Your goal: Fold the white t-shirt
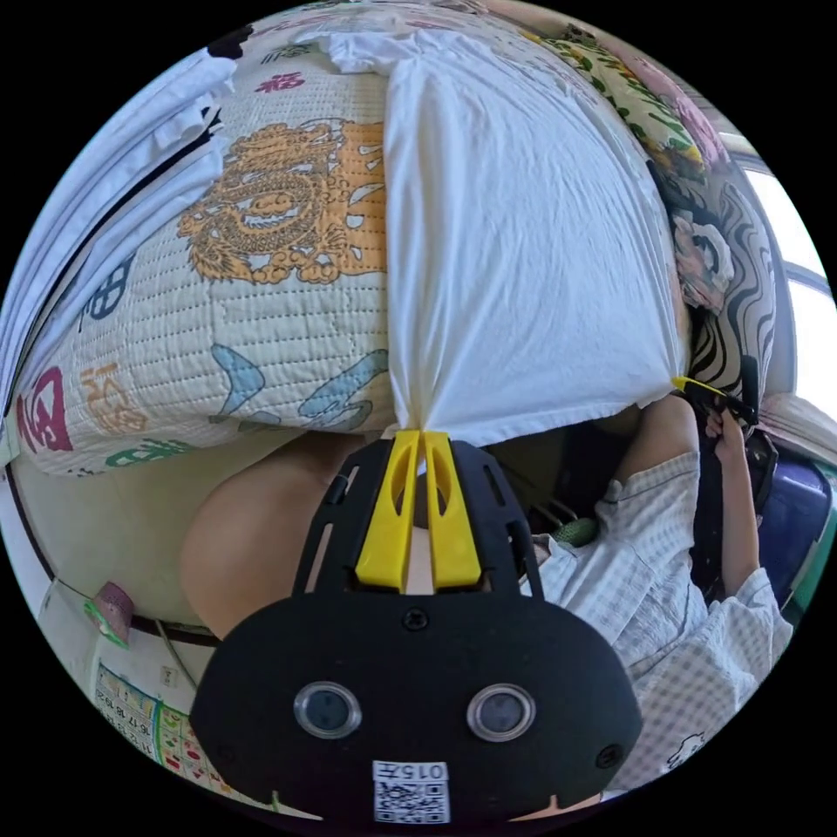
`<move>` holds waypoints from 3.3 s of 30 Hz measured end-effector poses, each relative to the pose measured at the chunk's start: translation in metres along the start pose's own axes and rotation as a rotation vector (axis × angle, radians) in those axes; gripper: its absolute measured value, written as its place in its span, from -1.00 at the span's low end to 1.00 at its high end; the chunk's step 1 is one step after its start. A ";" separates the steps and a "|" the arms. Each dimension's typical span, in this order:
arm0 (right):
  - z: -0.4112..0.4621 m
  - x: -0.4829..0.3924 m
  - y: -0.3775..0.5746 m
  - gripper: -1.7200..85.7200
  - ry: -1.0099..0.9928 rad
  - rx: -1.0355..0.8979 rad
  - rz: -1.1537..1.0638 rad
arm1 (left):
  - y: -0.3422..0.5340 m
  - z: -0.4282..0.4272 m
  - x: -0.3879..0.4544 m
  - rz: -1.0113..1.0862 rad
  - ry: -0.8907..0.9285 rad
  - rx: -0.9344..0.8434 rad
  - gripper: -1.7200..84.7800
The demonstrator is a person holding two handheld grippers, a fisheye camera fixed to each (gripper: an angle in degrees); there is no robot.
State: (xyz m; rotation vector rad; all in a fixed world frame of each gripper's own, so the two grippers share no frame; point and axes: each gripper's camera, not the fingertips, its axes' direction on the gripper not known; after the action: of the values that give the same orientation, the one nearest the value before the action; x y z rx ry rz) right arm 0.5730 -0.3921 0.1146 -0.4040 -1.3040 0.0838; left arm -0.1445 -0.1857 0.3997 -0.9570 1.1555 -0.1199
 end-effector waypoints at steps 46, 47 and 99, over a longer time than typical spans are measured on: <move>-0.049 -0.147 0.141 -0.97 0.232 0.819 -0.068 | 0.179 -0.080 0.125 0.332 0.195 0.901 -0.96; -0.059 -0.165 0.153 -0.97 0.329 0.934 -0.098 | 0.183 -0.086 0.134 0.350 0.170 0.949 -0.96; -0.078 0.022 -0.131 -0.88 -0.045 0.792 0.040 | -0.344 -0.011 0.440 0.671 0.055 0.544 -0.97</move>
State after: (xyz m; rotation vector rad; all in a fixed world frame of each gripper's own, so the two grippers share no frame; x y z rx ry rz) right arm 0.6309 -0.5263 0.1629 0.2516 -1.2000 0.6226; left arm 0.1711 -0.6400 0.3210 -0.0649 1.3455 0.0824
